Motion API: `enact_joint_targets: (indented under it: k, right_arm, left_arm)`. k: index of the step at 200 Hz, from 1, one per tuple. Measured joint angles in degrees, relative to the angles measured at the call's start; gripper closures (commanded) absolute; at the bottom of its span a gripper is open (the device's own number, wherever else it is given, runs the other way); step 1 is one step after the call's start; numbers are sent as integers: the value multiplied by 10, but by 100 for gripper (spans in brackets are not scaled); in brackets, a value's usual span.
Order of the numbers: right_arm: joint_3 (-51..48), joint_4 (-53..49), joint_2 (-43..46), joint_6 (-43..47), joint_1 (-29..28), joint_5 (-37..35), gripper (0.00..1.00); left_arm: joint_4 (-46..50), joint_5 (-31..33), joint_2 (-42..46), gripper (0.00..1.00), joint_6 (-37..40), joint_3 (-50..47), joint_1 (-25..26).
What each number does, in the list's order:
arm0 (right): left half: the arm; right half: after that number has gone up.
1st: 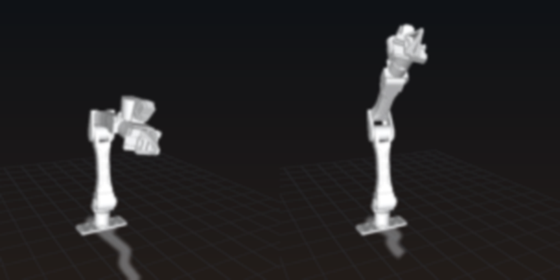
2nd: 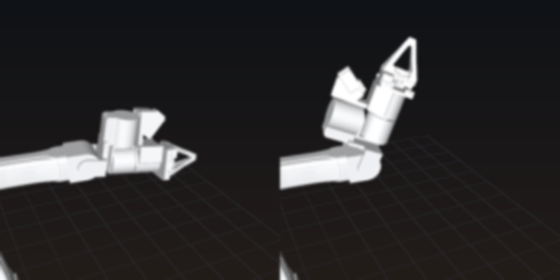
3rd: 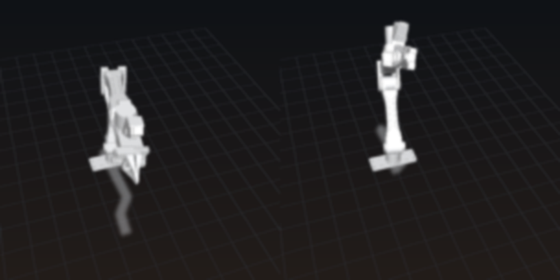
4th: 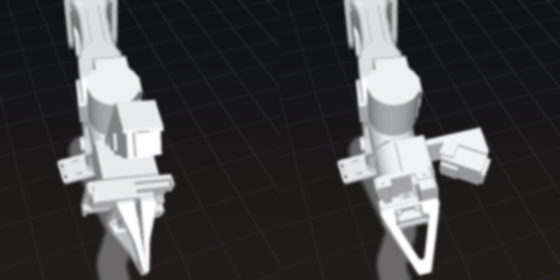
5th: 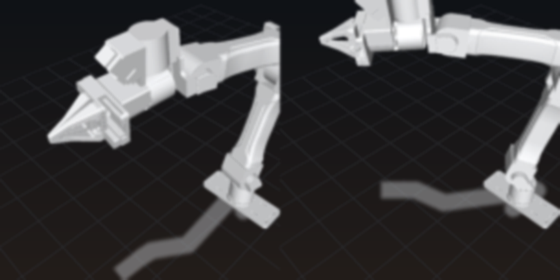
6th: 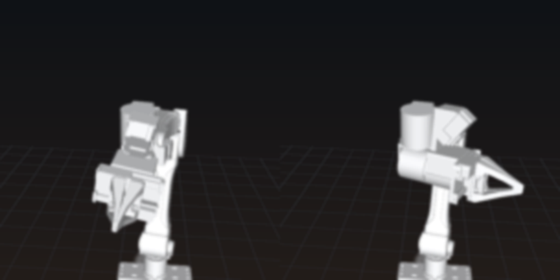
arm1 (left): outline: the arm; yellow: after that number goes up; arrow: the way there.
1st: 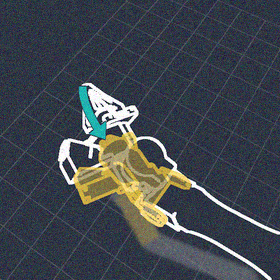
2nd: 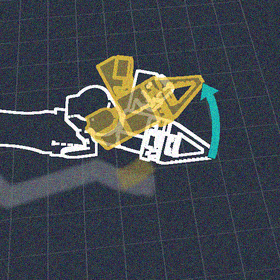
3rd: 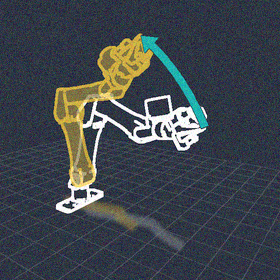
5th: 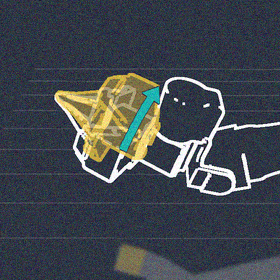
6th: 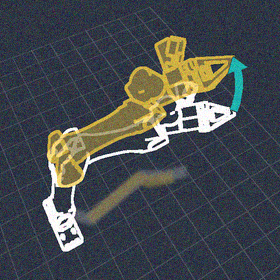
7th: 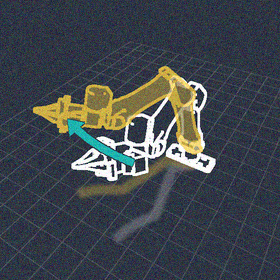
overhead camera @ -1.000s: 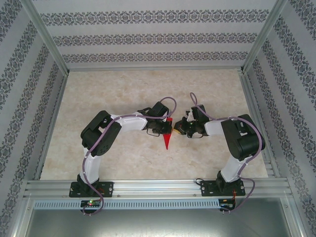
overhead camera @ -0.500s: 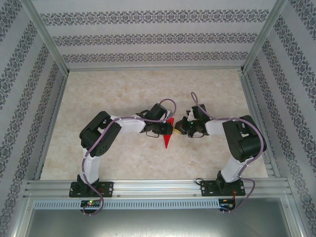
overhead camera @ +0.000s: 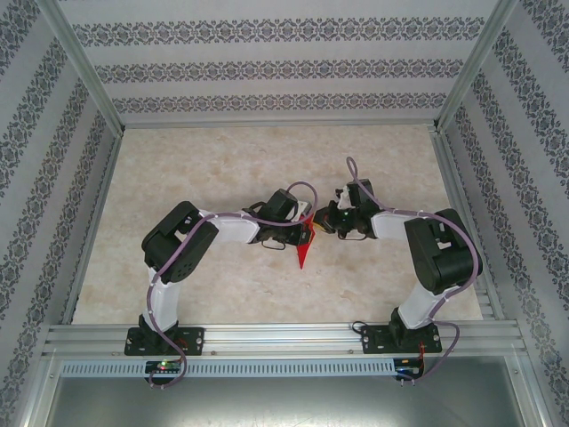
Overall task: Fold a paper plane with a square sheet of paper (pick it up from the middle)
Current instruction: Fold the wing for the fifth time at the center of the table.
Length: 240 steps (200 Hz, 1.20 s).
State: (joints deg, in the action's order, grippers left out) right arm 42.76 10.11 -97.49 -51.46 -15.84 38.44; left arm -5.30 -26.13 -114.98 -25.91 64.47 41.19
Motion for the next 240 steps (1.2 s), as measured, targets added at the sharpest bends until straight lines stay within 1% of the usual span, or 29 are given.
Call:
enact_joint_targets:
  k: [75, 169, 200, 240]
  right_arm:
    - [8, 0, -6, 0, 0, 18, 100]
    - [18, -1, -63, 9, -6, 57, 100]
    - [20, -14, -80, 29, -5, 59, 100]
    - [33, -47, -81, 68, -6, 47, 100]
  left_arm:
    - [-8, -16, 6, 100, 20, -12, 0]
    - [-8, -29, 6, 100, 42, -14, 0]
    - [-7, -33, 6, 100, 47, -14, 0]
    - [-1, -35, 16, 100, 48, -14, 0]
